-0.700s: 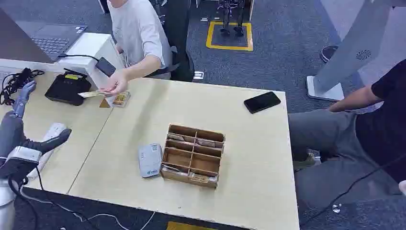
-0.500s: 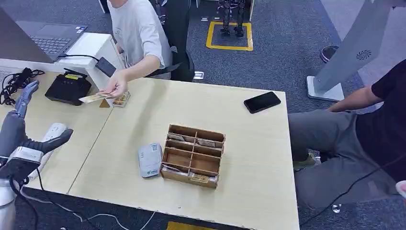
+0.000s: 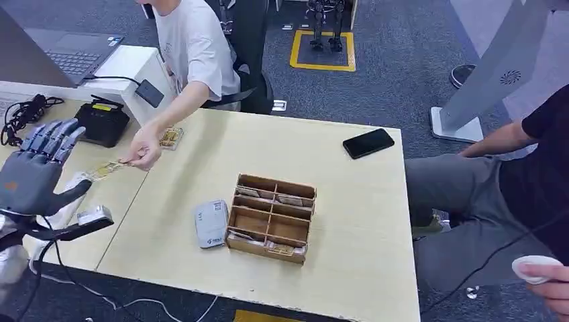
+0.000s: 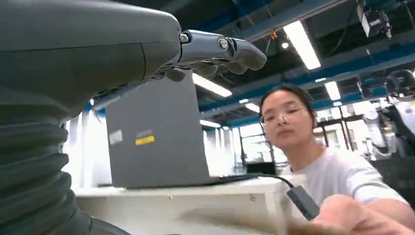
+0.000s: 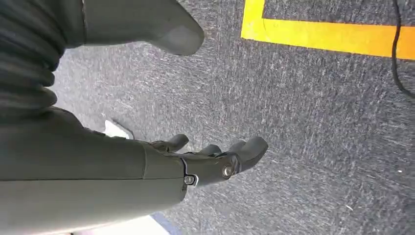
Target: Pass the card to the sensor for recognition and then transmit it.
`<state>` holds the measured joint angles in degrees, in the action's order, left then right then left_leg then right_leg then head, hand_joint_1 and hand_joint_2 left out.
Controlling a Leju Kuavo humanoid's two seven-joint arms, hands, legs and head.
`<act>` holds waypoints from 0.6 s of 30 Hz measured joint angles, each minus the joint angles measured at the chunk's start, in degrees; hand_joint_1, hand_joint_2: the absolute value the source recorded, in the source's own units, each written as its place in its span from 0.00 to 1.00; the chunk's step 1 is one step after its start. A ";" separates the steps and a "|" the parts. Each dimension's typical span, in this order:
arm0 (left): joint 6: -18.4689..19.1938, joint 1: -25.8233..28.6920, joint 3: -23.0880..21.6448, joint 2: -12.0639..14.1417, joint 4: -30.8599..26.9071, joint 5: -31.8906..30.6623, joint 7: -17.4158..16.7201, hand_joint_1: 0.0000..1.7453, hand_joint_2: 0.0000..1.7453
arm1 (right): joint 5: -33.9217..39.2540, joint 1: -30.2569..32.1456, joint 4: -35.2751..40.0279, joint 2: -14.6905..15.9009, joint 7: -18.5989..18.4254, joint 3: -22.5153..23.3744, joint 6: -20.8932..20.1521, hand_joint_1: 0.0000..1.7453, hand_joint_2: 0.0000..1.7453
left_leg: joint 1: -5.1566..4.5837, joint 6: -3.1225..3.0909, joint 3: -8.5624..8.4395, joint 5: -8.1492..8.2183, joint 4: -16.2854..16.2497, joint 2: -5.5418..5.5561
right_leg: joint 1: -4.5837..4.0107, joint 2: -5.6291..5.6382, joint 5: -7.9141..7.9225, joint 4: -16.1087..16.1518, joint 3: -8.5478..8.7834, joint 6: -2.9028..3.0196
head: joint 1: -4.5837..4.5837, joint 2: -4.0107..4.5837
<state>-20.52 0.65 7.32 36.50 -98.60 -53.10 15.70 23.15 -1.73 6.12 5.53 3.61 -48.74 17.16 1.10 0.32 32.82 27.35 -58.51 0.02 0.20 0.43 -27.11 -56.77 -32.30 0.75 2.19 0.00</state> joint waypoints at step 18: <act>-2.70 -6.35 -7.32 1.10 8.70 -4.21 -5.47 0.00 1.00 | 0.00 -0.32 0.22 0.00 -0.76 -2.10 0.17 0.00 1.00 | 0.00 0.02 0.00 -0.02 0.00 -0.03 | 0.00 0.05 0.05 0.01 -0.03 0.02 | 0.00 0.00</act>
<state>-23.21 -5.70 0.00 37.59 -89.90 -57.31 10.23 23.15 -2.04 6.34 5.53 2.84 -50.84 17.33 1.10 0.34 32.82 27.33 -58.51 -0.01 0.20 0.48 -27.06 -56.76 -32.33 0.77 2.19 0.00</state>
